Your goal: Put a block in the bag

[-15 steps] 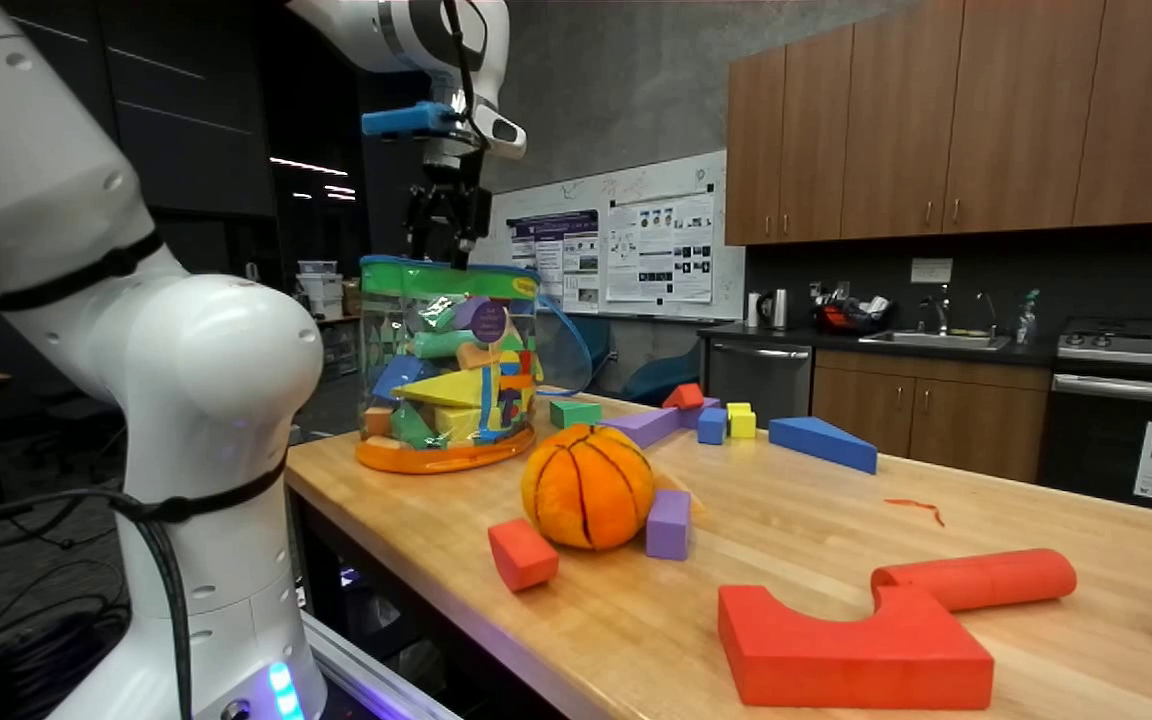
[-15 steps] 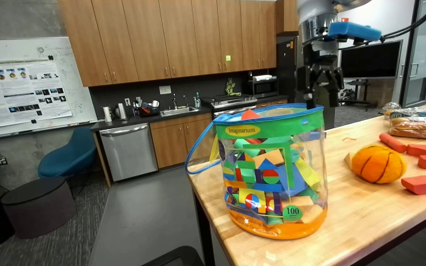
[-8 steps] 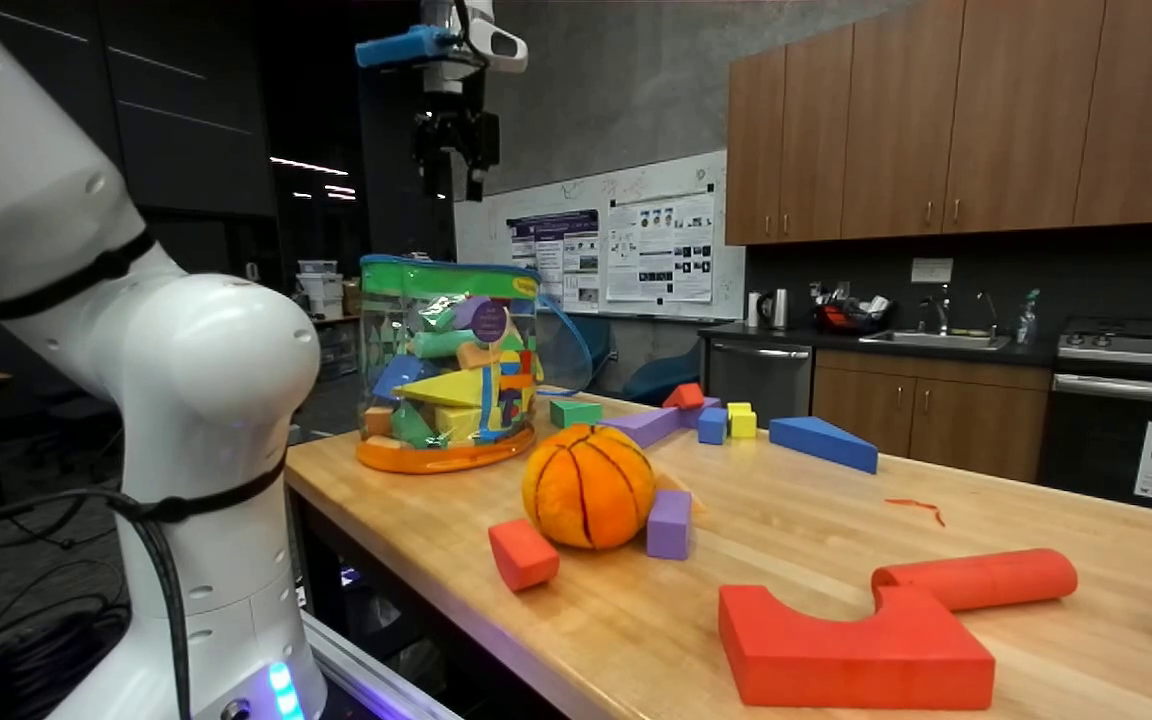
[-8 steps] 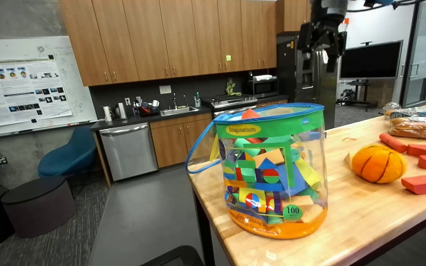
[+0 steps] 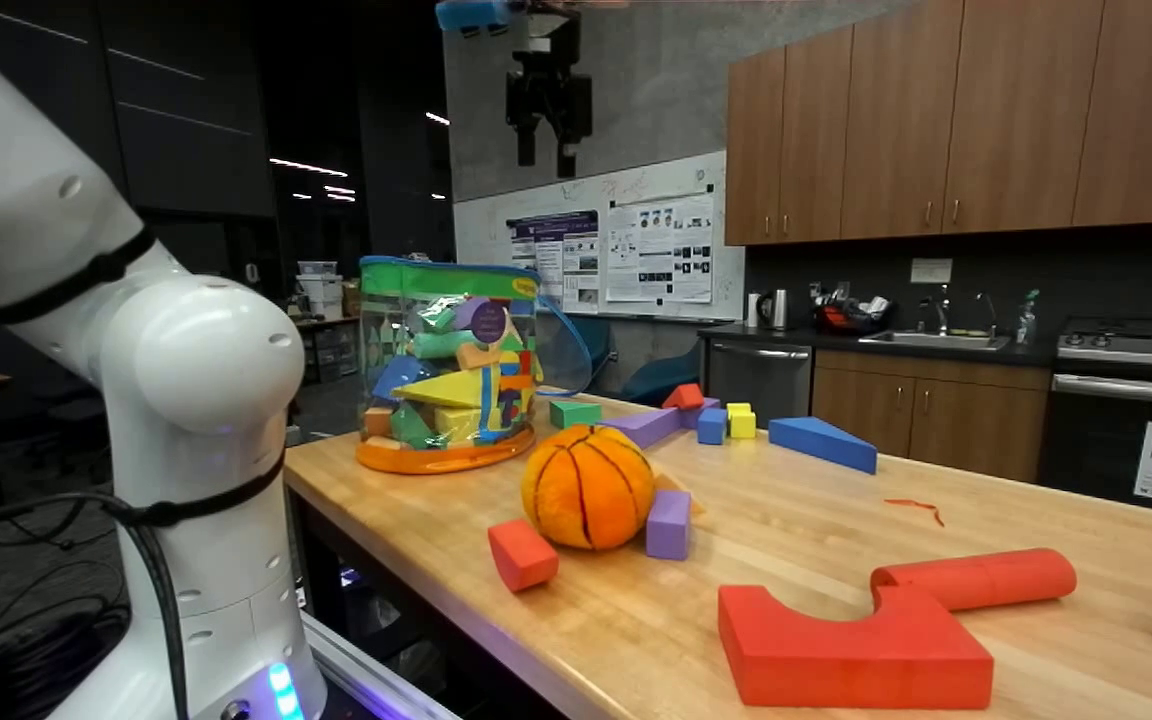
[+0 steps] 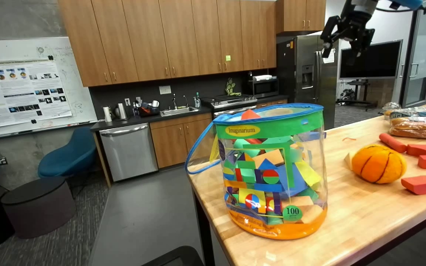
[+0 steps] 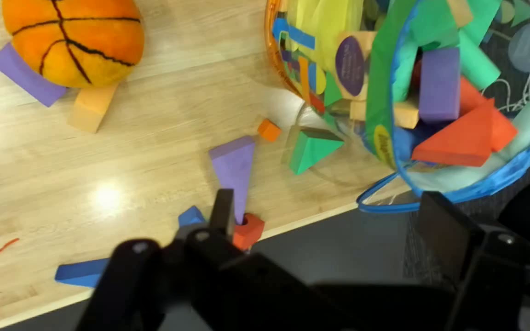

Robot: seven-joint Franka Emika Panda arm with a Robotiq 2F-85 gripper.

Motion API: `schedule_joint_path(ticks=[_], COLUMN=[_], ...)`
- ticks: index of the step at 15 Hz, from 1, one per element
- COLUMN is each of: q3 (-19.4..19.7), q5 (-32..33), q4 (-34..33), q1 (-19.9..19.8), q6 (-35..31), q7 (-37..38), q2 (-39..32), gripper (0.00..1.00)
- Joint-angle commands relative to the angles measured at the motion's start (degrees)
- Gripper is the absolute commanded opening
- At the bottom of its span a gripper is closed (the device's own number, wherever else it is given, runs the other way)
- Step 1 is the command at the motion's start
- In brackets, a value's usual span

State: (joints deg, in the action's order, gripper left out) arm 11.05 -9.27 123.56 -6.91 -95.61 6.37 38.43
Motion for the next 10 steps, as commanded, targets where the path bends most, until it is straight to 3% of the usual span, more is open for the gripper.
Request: schedule_joint_path(ticks=[1,10], q3=[6.3,19.6], q5=[-0.8,-0.5], q4=[2.3,3.8], q1=[-3.8,-8.6], q6=[-4.3,-13.5], q7=[-5.3,-21.8], q2=[-2.7,-16.0], gripper=[1.00,1.00])
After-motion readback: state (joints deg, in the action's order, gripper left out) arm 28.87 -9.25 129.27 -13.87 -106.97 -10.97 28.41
